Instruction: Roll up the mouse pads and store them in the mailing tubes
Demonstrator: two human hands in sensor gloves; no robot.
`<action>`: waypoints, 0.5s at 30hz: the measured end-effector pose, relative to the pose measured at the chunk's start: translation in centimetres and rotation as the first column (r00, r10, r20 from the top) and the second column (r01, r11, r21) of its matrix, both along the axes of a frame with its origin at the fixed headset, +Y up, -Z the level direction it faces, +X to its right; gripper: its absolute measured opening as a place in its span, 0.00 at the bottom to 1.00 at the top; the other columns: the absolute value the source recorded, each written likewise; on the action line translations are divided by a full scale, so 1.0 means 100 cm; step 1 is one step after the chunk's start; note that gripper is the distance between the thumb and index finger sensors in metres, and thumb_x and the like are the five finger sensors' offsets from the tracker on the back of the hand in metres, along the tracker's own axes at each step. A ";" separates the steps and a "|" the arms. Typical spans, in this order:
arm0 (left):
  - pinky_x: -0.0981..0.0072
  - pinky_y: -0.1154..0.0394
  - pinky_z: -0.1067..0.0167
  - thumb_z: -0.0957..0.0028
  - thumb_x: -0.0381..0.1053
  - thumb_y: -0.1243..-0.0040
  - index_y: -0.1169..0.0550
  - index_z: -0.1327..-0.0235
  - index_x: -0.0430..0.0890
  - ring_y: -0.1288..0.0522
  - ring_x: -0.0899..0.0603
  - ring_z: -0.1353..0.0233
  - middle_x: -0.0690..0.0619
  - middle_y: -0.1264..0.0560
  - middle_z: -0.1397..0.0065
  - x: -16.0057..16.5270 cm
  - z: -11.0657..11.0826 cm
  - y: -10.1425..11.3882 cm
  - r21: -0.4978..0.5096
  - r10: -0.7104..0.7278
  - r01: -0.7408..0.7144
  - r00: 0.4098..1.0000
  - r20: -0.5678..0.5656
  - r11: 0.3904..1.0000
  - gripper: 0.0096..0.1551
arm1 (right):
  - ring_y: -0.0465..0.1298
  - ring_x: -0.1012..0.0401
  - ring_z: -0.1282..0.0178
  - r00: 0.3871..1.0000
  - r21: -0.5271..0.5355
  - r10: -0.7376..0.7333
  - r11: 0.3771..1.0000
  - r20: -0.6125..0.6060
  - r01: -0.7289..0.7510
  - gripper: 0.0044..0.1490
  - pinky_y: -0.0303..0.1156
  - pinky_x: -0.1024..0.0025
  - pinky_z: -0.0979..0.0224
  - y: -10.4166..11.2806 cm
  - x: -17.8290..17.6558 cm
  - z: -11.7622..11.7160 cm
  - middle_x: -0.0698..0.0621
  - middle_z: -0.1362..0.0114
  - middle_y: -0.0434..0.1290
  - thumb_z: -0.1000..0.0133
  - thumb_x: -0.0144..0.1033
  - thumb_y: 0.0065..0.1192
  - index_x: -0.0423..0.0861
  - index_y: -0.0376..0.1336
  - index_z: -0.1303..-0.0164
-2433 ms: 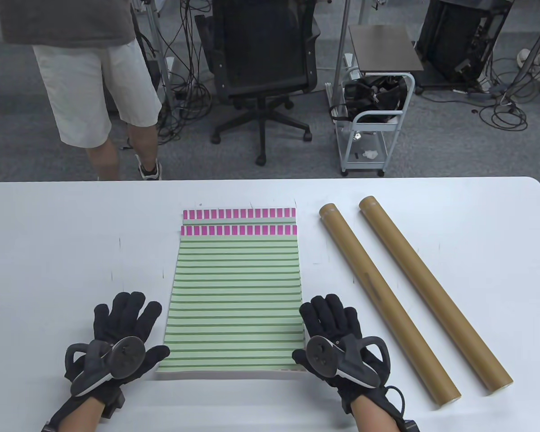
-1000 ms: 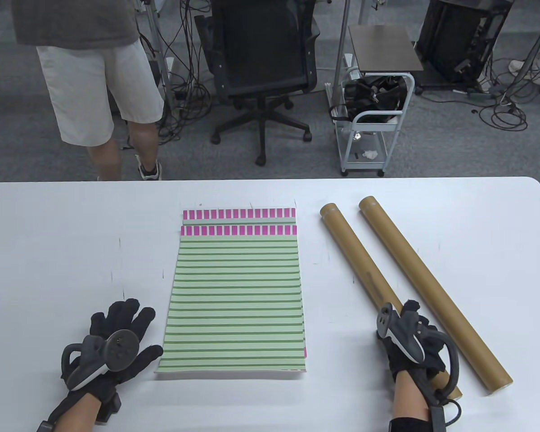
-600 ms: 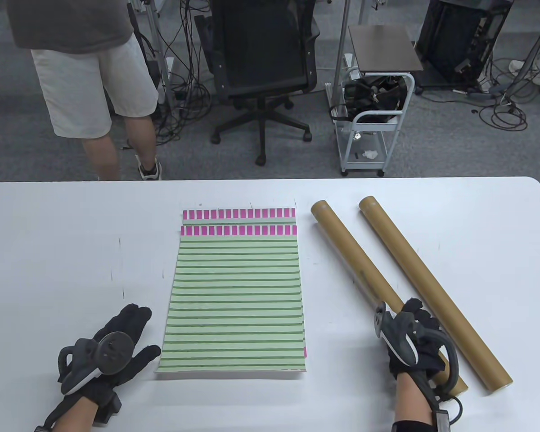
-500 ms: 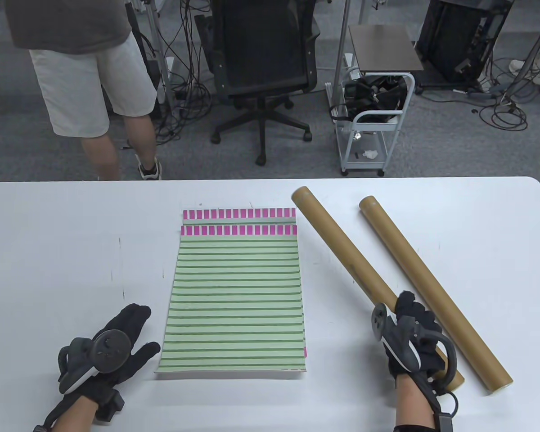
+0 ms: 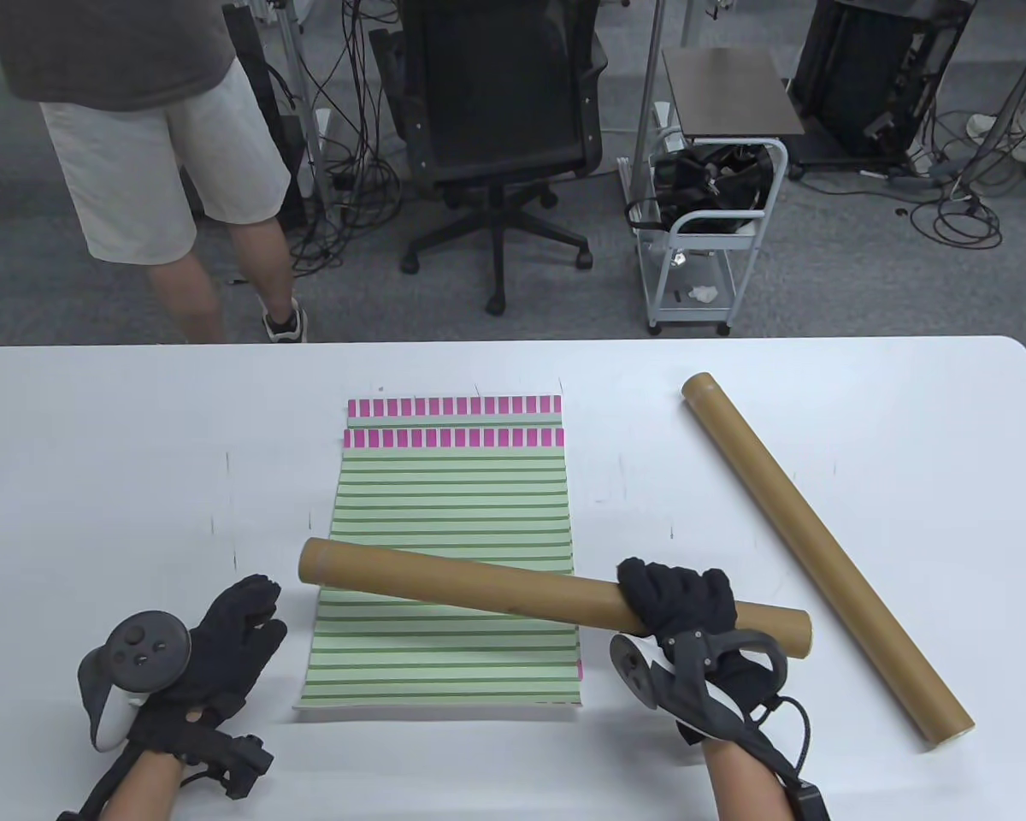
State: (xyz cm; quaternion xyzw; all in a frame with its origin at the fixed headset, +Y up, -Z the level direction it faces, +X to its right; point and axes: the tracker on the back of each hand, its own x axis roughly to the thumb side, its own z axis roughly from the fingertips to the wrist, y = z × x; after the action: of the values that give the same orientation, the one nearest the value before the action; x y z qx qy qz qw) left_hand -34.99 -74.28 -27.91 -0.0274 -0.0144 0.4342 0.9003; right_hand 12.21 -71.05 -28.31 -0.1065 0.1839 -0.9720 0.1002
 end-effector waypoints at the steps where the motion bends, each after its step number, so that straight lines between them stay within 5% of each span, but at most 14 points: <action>1: 0.66 0.26 0.31 0.55 0.72 0.52 0.37 0.31 0.59 0.29 0.48 0.24 0.56 0.40 0.19 -0.001 0.000 0.000 -0.007 0.074 -0.074 0.997 -0.001 0.997 0.38 | 0.72 0.57 0.29 1.000 0.013 0.010 1.000 -0.022 -0.009 0.51 0.65 0.45 0.22 0.002 -0.006 0.002 0.60 0.26 0.65 0.57 0.57 0.68 0.59 0.47 0.27; 10: 0.61 0.28 0.26 0.50 0.62 0.51 0.34 0.38 0.56 0.30 0.49 0.23 0.58 0.39 0.20 -0.005 0.000 0.000 -0.028 0.227 -0.226 0.974 0.025 0.974 0.27 | 0.72 0.57 0.30 0.996 0.065 0.040 0.997 -0.075 -0.036 0.51 0.66 0.46 0.22 0.008 -0.021 0.011 0.60 0.27 0.66 0.57 0.57 0.68 0.58 0.47 0.27; 15: 0.58 0.29 0.24 0.52 0.60 0.48 0.32 0.43 0.52 0.29 0.48 0.23 0.56 0.38 0.21 -0.004 -0.003 -0.004 -0.068 0.426 -0.420 0.895 0.131 0.905 0.26 | 0.71 0.58 0.28 0.998 0.015 -0.009 1.000 -0.058 0.010 0.51 0.63 0.44 0.20 0.005 -0.010 0.006 0.61 0.26 0.64 0.57 0.56 0.68 0.59 0.46 0.27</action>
State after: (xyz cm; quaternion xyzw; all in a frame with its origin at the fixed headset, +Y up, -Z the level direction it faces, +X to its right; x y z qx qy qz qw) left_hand -35.40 -74.65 -28.18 -0.0717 -0.0762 0.6165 0.7804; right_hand 11.19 -70.57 -27.71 -0.1329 0.1949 -0.9675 0.0912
